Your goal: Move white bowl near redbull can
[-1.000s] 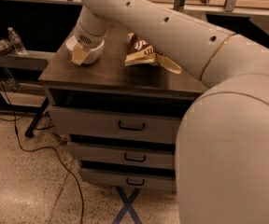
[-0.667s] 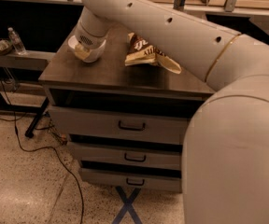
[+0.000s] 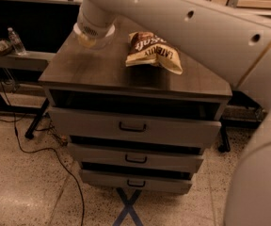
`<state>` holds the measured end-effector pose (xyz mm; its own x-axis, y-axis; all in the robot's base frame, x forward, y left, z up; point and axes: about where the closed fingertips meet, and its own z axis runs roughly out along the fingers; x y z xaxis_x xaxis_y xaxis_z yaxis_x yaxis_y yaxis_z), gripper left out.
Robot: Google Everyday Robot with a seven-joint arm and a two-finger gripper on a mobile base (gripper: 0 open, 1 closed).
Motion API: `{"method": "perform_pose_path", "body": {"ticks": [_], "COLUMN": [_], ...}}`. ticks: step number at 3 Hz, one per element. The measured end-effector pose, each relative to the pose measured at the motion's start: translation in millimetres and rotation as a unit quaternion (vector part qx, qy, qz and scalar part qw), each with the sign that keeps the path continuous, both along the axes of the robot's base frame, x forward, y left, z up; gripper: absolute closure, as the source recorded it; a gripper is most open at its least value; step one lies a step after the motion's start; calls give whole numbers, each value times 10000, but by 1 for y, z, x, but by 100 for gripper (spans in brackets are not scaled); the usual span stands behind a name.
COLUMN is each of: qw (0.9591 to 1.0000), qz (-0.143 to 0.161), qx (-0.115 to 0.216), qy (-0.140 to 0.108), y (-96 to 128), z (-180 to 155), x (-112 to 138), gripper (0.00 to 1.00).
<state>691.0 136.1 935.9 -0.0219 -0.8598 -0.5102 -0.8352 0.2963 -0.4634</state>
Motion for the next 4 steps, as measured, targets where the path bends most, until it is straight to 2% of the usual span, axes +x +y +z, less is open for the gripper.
{"method": "perform_pose_path", "body": {"ticks": [1, 2, 3, 4], "qw": [9963, 9957, 9925, 9898], "qz": [144, 93, -141, -245], "qx": [-233, -281, -269, -280], "qy": [-812, -878, -1183, -1377], "y": [-17, -24, -68, -121], "z": [61, 66, 89, 109], "x": [3, 8, 30, 58], "gripper": [100, 100, 100, 100]}}
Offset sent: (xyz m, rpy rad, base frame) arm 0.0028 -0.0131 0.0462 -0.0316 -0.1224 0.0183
